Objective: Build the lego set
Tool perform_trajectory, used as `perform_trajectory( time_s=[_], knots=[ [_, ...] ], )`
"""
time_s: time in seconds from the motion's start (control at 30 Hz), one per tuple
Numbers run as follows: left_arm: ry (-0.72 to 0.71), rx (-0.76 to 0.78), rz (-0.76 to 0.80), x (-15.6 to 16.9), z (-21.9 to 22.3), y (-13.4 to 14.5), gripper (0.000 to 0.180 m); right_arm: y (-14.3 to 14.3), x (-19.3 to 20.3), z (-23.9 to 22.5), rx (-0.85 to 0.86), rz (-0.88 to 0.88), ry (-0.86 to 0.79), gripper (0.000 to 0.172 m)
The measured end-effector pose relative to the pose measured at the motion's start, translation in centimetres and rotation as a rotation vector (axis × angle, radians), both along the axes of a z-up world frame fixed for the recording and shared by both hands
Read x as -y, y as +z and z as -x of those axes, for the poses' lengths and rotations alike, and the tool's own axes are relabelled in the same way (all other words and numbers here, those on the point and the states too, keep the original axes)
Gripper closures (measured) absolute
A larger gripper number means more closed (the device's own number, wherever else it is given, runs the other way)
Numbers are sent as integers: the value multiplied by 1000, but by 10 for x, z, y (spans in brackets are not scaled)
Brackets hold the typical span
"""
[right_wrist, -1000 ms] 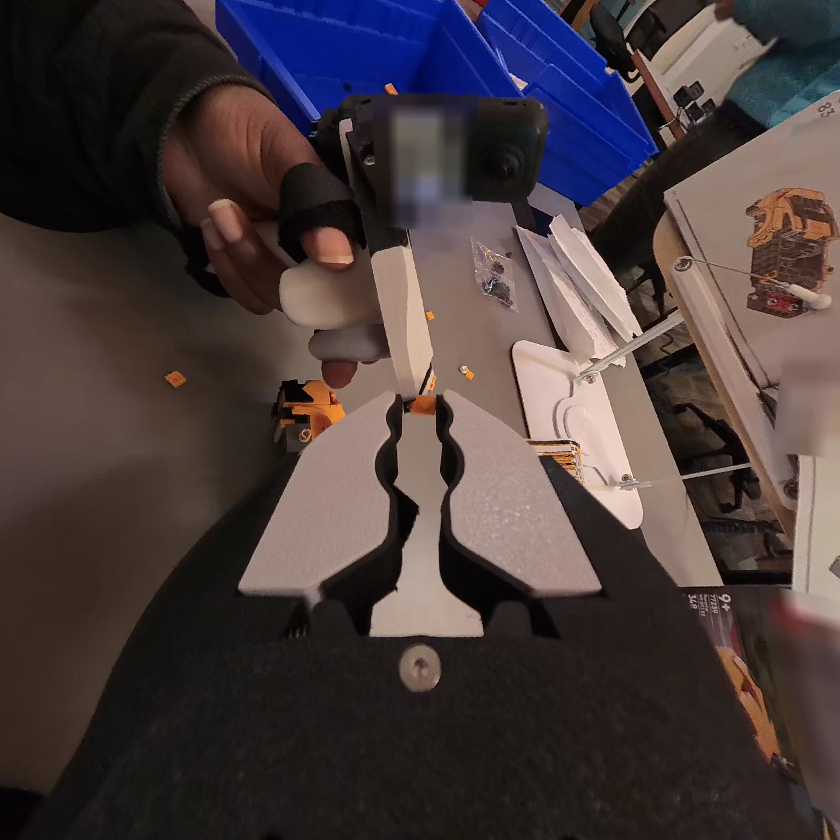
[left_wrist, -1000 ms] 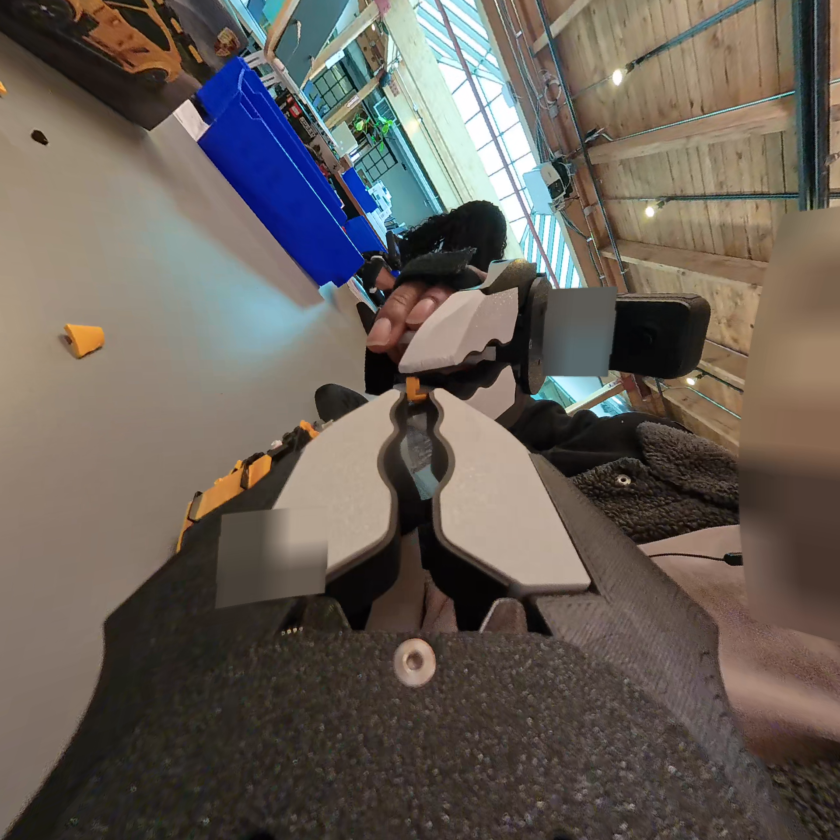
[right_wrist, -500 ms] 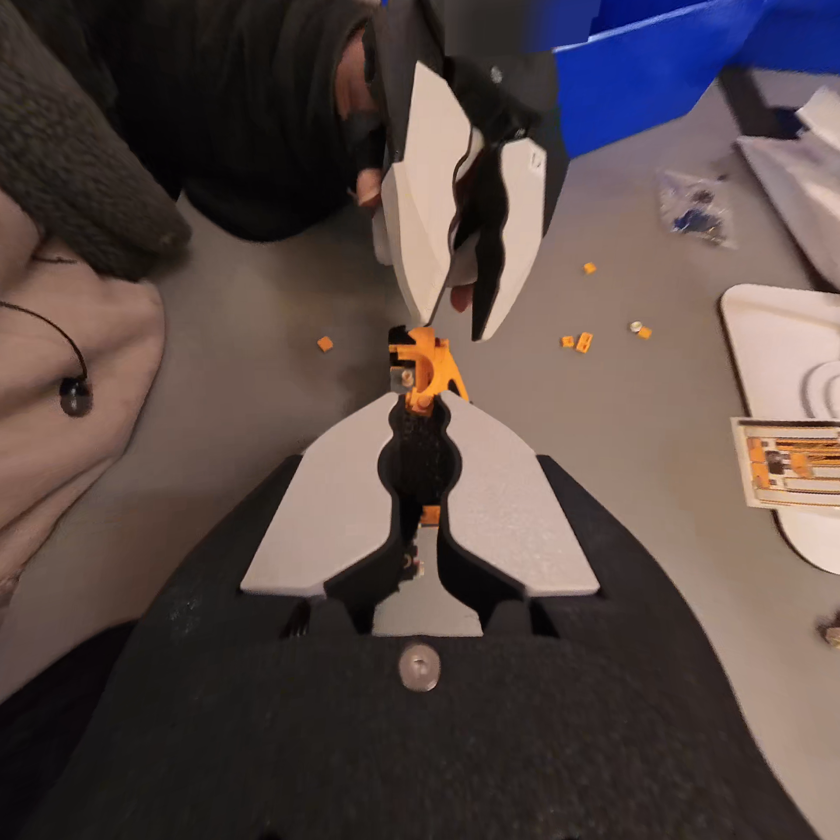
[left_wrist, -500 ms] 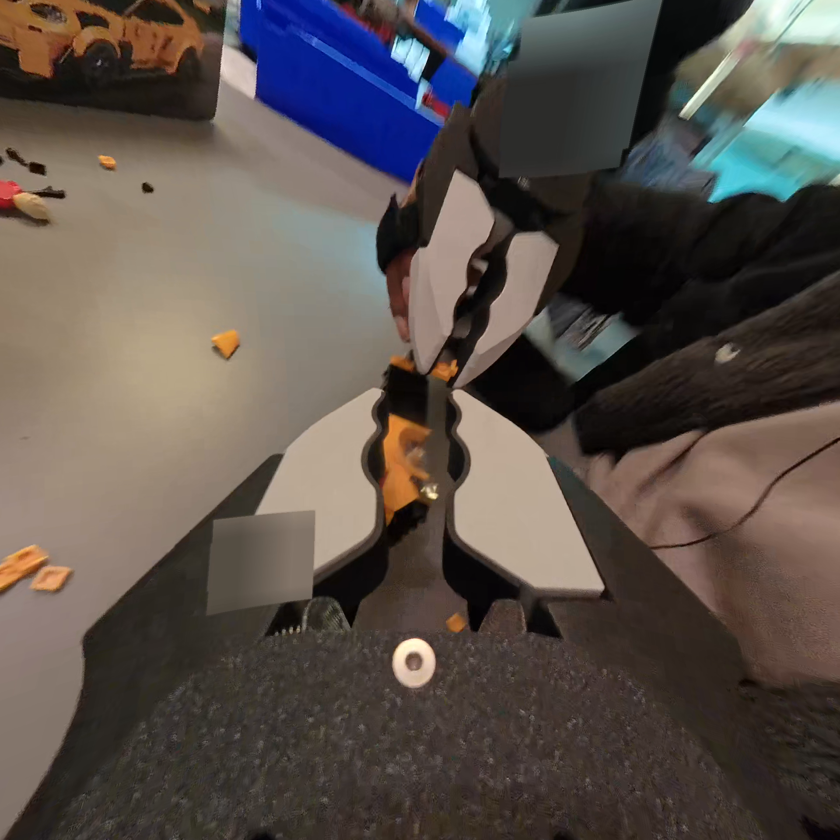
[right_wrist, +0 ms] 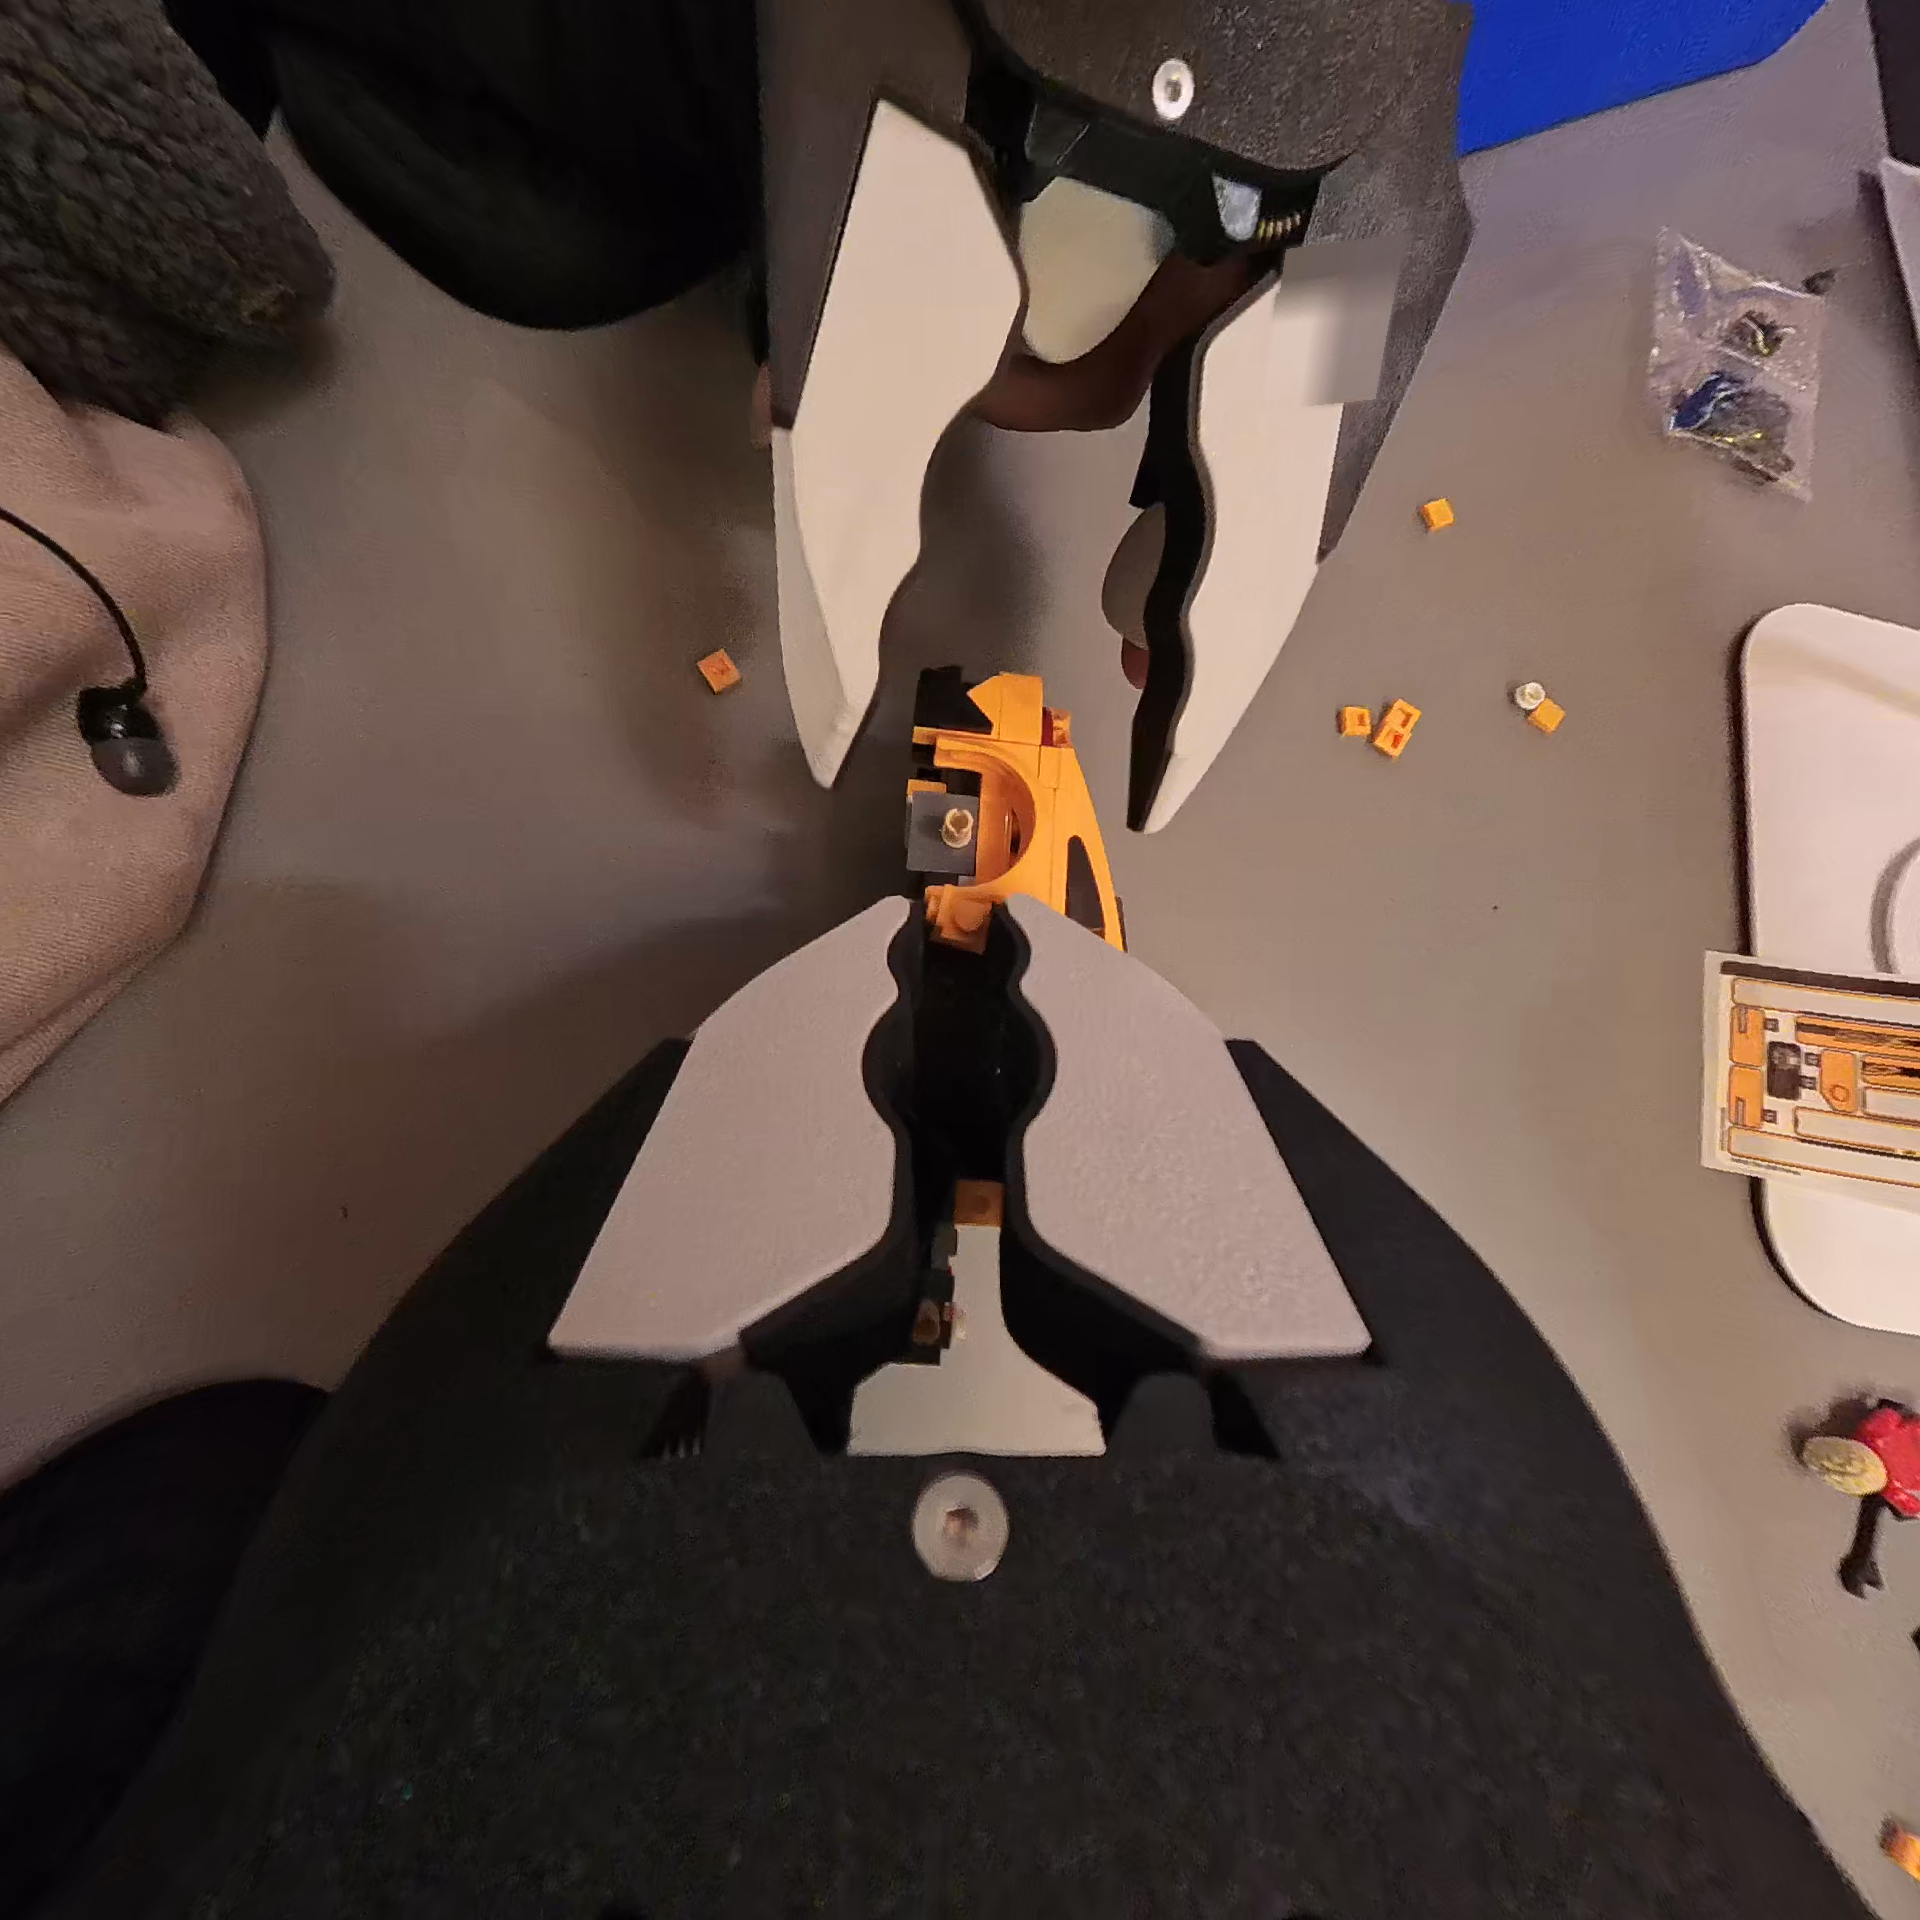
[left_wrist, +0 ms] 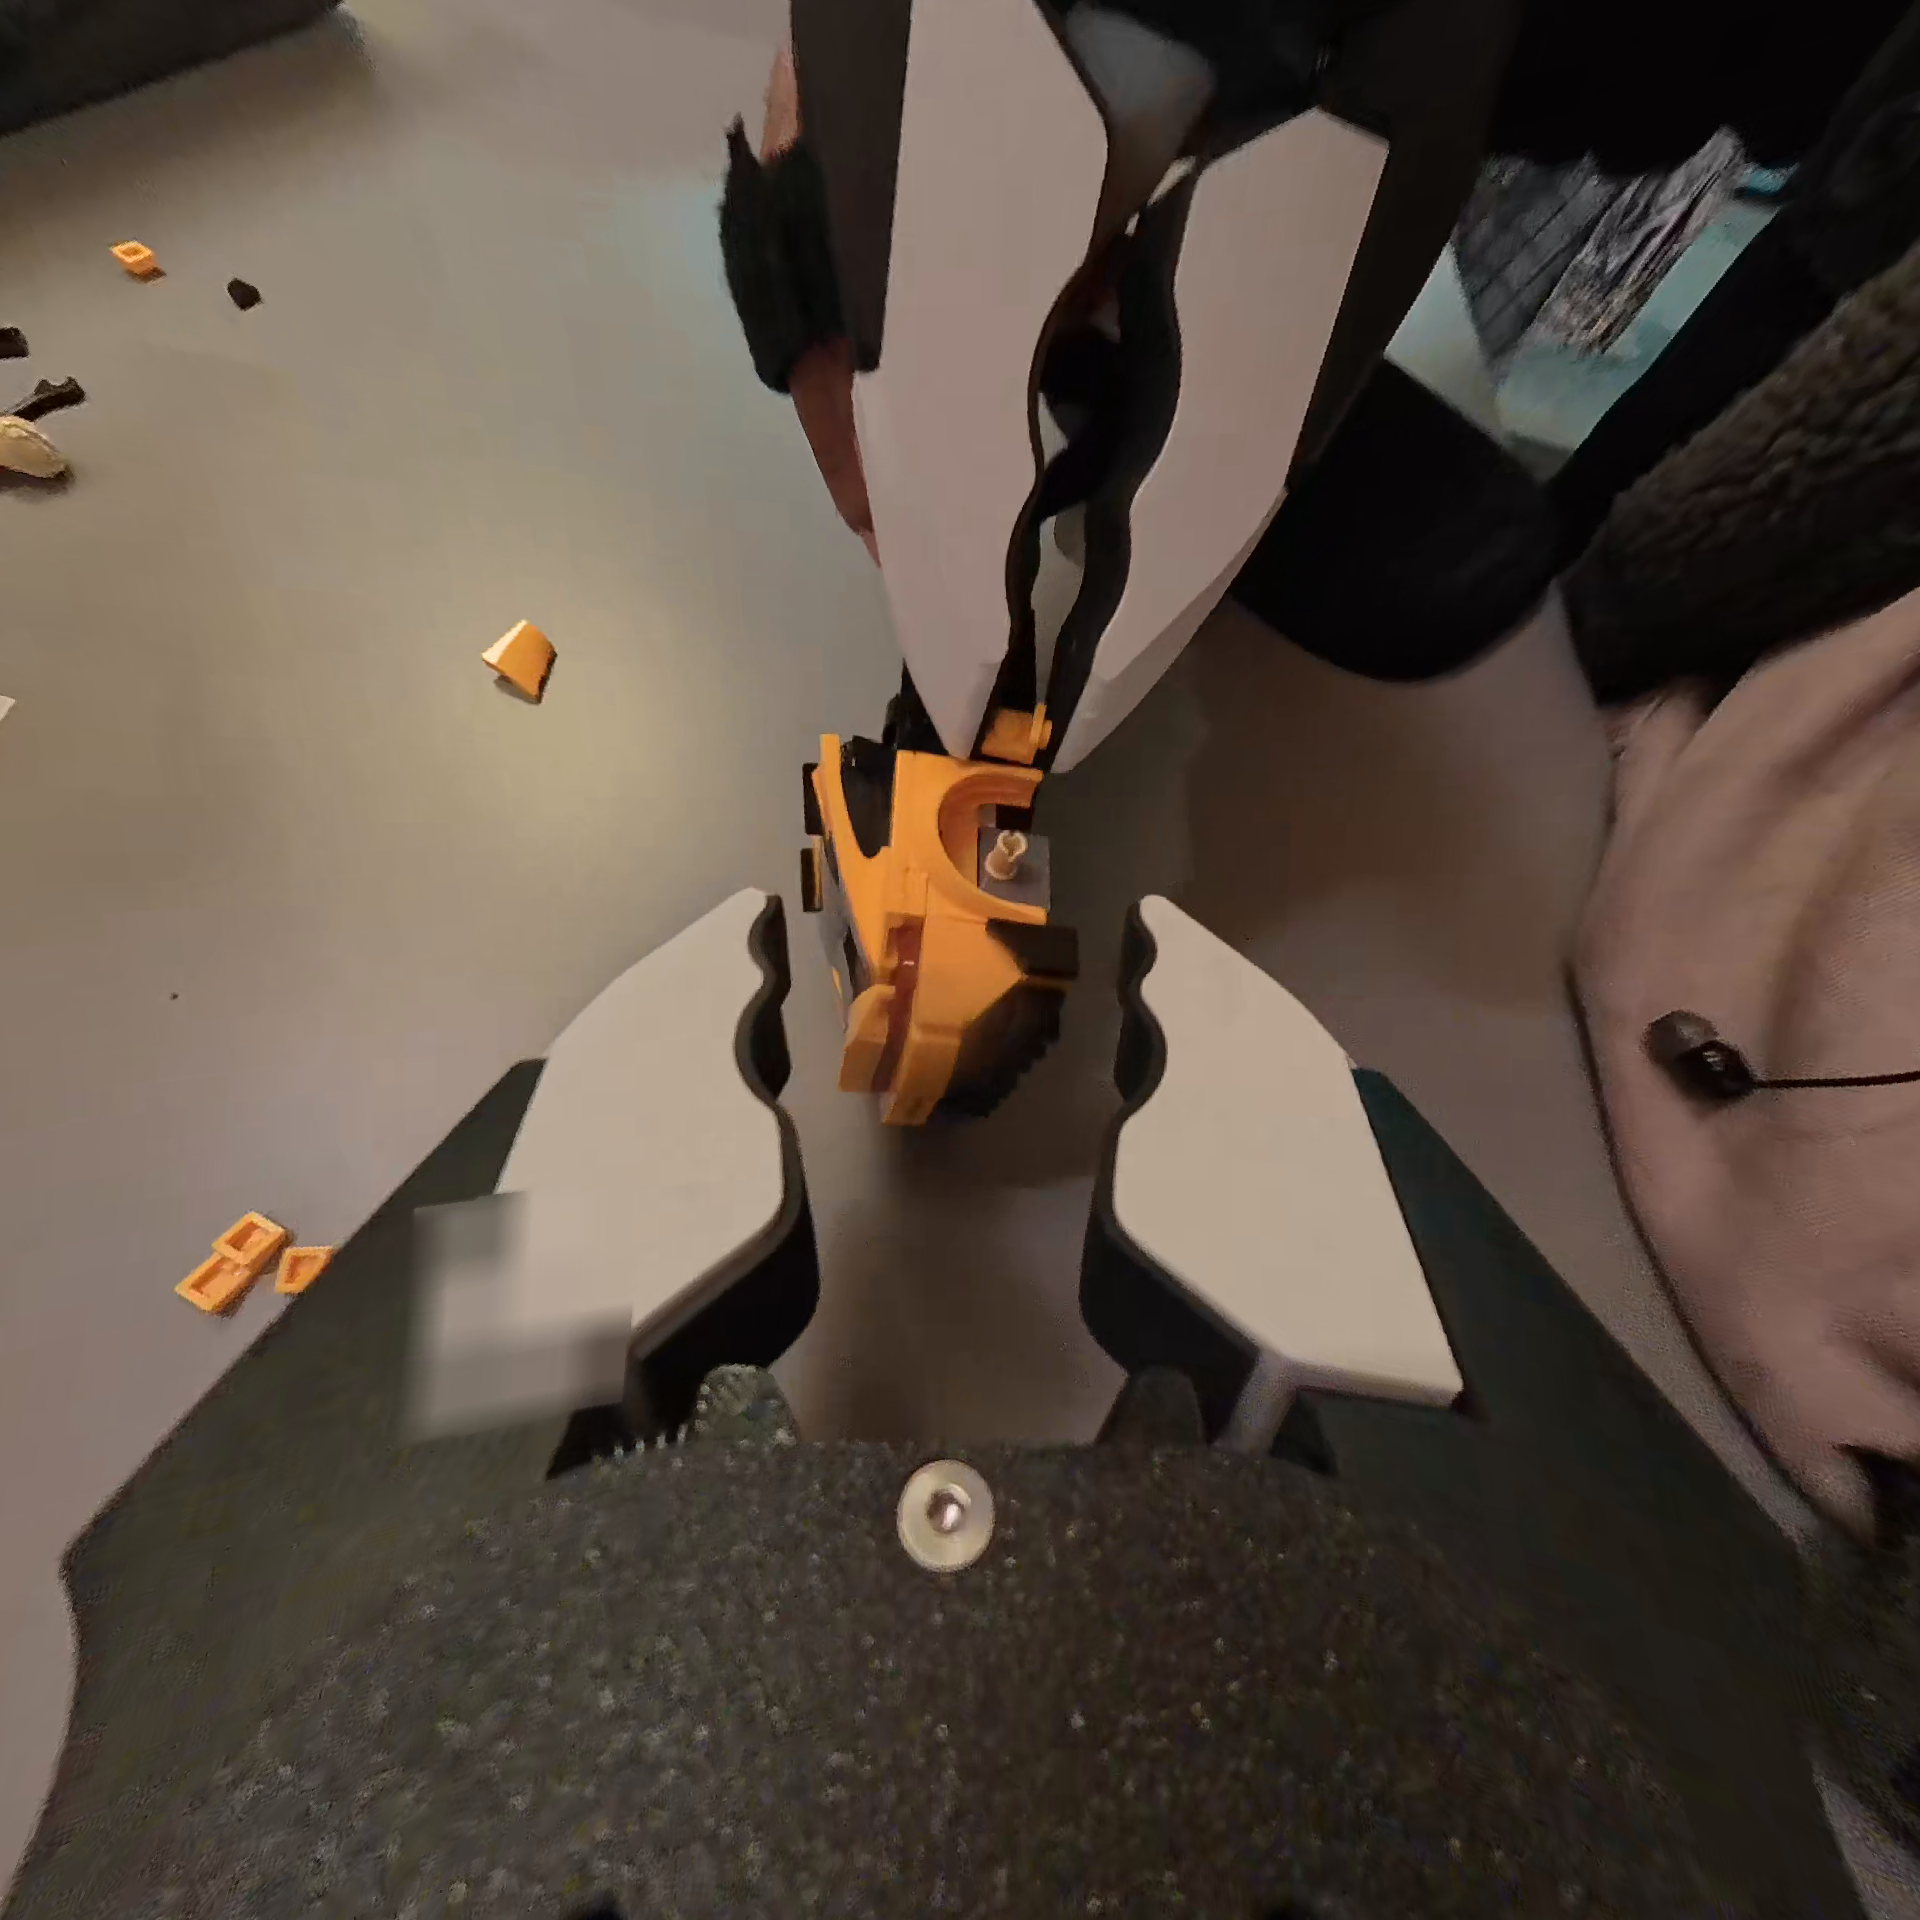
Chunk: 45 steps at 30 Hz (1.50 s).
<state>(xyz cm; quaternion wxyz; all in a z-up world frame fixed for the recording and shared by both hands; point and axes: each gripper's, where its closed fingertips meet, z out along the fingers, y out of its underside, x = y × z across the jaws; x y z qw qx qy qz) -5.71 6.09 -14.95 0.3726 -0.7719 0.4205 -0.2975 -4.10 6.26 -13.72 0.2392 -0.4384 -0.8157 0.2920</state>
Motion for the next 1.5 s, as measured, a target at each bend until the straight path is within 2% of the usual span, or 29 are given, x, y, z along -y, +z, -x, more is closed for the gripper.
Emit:
perform_trajectory(
  time_s=[0.13, 0.33, 1.03, 1.5],
  knots=[
    [-10, -67, -22, 0, -1, -10, 125, -3, -2, -1, 30, -57, 11, 160],
    [-8, -74, -34, -1, -1, -11, 134, -3, -2, 1, 49, -92, 22, 160],
    [-5, -67, -22, 0, -1, -13, 136, 1, -1, -2, 68, -36, 4, 156],
    [4, -85, -31, -1, 0, -13, 138, 0, 3, -2, 161, -89, -21, 168]
  ],
)
